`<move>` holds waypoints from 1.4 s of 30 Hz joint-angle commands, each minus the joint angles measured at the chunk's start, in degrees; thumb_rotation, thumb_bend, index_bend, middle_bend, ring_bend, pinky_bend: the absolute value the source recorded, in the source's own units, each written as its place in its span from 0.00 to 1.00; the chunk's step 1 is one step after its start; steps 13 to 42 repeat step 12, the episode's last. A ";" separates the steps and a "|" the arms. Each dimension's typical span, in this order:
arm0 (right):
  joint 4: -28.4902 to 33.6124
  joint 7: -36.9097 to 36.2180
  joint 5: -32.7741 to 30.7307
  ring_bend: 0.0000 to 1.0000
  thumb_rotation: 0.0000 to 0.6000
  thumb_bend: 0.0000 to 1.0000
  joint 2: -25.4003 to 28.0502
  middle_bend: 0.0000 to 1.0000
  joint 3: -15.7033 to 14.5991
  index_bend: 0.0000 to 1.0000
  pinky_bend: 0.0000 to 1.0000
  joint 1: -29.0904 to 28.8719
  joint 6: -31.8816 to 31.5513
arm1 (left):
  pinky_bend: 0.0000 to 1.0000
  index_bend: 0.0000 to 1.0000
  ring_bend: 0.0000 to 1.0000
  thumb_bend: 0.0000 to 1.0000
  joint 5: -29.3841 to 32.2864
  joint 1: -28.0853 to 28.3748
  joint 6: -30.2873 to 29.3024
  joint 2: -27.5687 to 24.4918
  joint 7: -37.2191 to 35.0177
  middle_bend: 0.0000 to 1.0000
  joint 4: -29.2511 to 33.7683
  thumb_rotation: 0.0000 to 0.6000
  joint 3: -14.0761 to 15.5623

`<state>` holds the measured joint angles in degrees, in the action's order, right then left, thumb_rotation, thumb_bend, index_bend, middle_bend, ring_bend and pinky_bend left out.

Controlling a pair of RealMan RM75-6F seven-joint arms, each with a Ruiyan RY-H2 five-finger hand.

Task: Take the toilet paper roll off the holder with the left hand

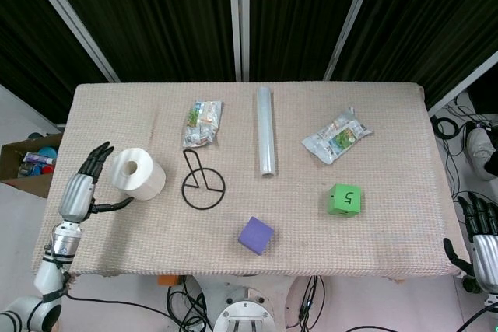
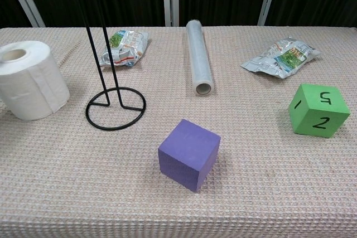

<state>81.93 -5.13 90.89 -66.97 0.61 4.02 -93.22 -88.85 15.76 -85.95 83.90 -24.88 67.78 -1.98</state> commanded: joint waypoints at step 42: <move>-1.56 2.95 1.53 0.00 1.00 0.31 -1.78 0.00 -1.31 0.00 0.00 0.25 0.16 | 0.15 0.00 0.00 0.02 -8.73 -21.28 -18.74 -16.52 40.42 0.00 19.06 0.51 12.37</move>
